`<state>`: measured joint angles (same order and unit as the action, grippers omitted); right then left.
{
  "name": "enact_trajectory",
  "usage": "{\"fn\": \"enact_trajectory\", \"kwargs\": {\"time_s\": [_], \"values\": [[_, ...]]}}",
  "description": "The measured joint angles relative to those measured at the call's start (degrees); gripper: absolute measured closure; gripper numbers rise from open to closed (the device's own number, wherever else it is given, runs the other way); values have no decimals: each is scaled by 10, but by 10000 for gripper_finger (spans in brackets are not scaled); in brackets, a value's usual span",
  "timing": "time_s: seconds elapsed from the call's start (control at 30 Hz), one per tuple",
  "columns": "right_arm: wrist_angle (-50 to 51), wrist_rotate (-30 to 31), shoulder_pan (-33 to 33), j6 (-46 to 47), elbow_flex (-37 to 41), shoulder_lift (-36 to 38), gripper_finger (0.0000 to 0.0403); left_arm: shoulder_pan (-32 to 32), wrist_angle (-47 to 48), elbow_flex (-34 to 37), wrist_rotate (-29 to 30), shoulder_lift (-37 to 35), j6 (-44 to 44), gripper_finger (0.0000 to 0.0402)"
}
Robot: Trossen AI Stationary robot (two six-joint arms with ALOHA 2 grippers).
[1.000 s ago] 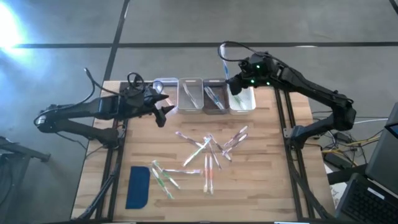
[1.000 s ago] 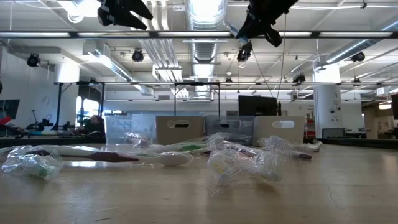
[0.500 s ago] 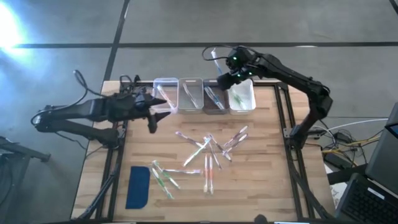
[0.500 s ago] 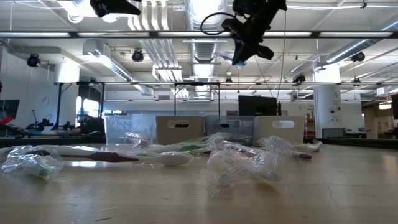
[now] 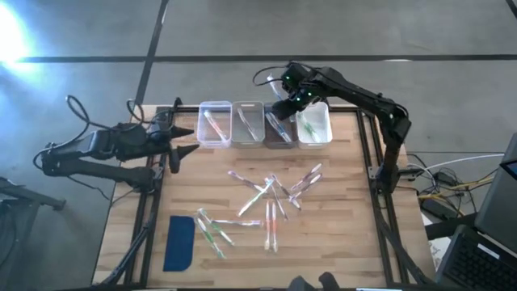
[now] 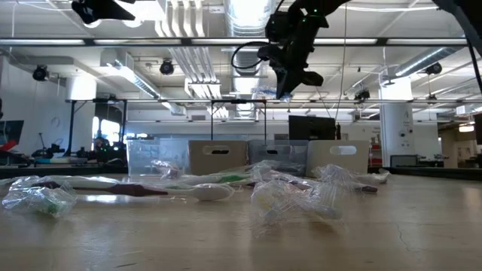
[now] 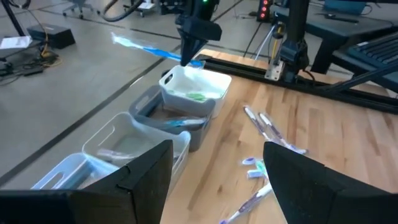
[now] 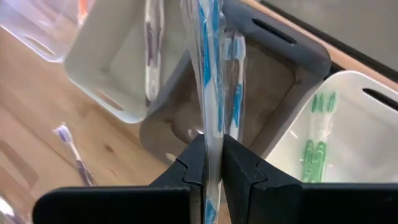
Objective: Pick & Place Toothbrushes
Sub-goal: Put the blue toothbrush into the black transparent bin
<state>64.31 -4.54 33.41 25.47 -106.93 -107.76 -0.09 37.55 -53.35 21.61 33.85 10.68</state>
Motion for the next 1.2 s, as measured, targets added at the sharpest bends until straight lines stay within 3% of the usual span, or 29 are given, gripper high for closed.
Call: {"fn": "enact_trajectory", "kwargs": {"time_s": [0.37,1.2], "values": [[45,-6,0,-8,-5,-39,380,0,-6,66,12,-91,25,145],[20,-20,-2,-14,16,-111,380,0,0,131,10,-83,24,145]]}}
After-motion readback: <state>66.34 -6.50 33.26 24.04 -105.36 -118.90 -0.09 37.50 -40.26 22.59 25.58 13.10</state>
